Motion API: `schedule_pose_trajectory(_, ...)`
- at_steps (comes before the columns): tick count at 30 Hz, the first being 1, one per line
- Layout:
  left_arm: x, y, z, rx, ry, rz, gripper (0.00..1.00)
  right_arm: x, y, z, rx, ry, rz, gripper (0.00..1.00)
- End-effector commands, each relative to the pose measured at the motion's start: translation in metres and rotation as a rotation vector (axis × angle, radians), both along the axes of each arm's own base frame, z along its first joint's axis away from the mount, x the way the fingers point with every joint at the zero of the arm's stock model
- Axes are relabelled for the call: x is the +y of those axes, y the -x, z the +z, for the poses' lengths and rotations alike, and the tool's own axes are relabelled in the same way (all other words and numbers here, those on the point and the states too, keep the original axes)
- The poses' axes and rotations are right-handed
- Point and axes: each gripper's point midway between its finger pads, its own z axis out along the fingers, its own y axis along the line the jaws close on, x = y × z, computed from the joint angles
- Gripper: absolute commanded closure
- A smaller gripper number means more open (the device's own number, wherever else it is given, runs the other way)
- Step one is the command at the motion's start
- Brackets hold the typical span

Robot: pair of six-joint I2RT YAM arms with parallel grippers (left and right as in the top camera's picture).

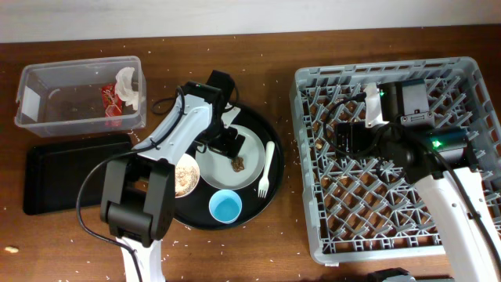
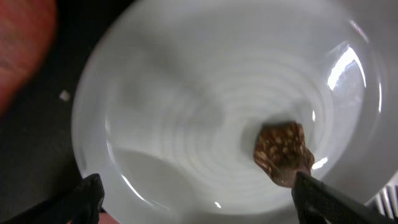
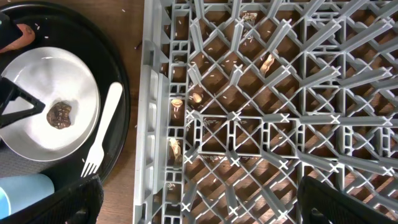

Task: Sort waste into correct bins and load items into the dishwasher rack
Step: 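Reach the left gripper to the carrot and grasp it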

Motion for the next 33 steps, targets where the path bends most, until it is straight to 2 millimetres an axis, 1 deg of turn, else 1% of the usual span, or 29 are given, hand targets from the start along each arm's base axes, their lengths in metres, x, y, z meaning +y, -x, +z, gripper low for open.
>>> schedule_pose_trajectory(1,0.016,-0.041,0.027,-0.167,-0.057,0.012,0.03,0.001,-0.002,0.004,-0.008,-0.013,-0.005,0.01)
schedule_pose_trajectory(3,0.027,-0.062,0.033,-0.229,-0.038,0.044,0.02,0.001,-0.002,0.004,-0.008,-0.013,-0.005,0.01)
schedule_pose_trajectory(4,0.033,-0.073,0.035,-0.262,-0.028,0.026,0.02,0.001,-0.002,0.004,-0.008,-0.013,-0.006,0.01)
schedule_pose_trajectory(7,0.054,-0.092,0.038,-0.322,-0.047,-0.067,0.02,0.001,-0.002,0.004,-0.008,-0.013,-0.006,0.01)
schedule_pose_trajectory(10,0.077,-0.105,0.038,-0.348,-0.057,-0.067,0.11,0.001,-0.002,0.004,-0.008,-0.013,-0.006,0.01)
schedule_pose_trajectory(11,0.081,-0.106,0.036,-0.345,-0.041,-0.083,0.15,0.001,-0.002,0.004,-0.008,-0.013,-0.006,0.01)
schedule_pose_trajectory(12,0.081,-0.106,0.035,-0.338,-0.004,-0.113,0.18,0.001,-0.002,0.004,-0.008,-0.013,-0.006,0.01)
schedule_pose_trajectory(14,0.076,-0.104,0.032,-0.326,0.082,-0.158,0.21,0.001,-0.002,0.004,-0.008,-0.013,-0.006,0.01)
schedule_pose_trajectory(15,0.074,-0.103,0.03,-0.321,0.09,-0.176,0.22,0.001,-0.002,0.004,-0.008,-0.013,-0.006,0.01)
schedule_pose_trajectory(17,0.075,-0.101,0.021,-0.301,0.078,-0.222,0.24,0.001,-0.002,0.004,-0.008,-0.013,-0.006,0.01)
schedule_pose_trajectory(18,0.076,-0.1,0.012,-0.282,0.075,-0.238,0.25,0.001,-0.002,0.004,-0.007,-0.012,-0.006,0.01)
schedule_pose_trajectory(20,0.076,-0.097,0.0,-0.251,0.075,-0.237,0.27,0.001,-0.002,0.004,-0.006,-0.012,-0.006,0.01)
schedule_pose_trajectory(23,0.076,-0.09,-0.006,-0.218,0.075,-0.237,0.28,0.001,-0.002,0.004,-0.007,-0.012,-0.006,0.01)
schedule_pose_trajectory(25,0.077,-0.084,-0.007,-0.191,0.074,-0.236,0.32,0.001,-0.002,0.004,-0.006,-0.012,-0.006,0.02)
schedule_pose_trajectory(28,0.078,-0.082,-0.018,-0.165,0.074,-0.235,0.33,0.001,-0.002,0.004,-0.008,-0.013,-0.006,0.01)
schedule_pose_trajectory(30,0.078,-0.08,-0.028,-0.145,0.074,-0.235,0.36,0.001,-0.002,0.004,-0.007,-0.012,-0.006,0.01)
schedule_pose_trajectory(33,0.078,-0.076,-0.048,-0.101,0.074,-0.232,0.45,0.001,-0.002,0.004,-0.007,-0.012,-0.006,0.01)
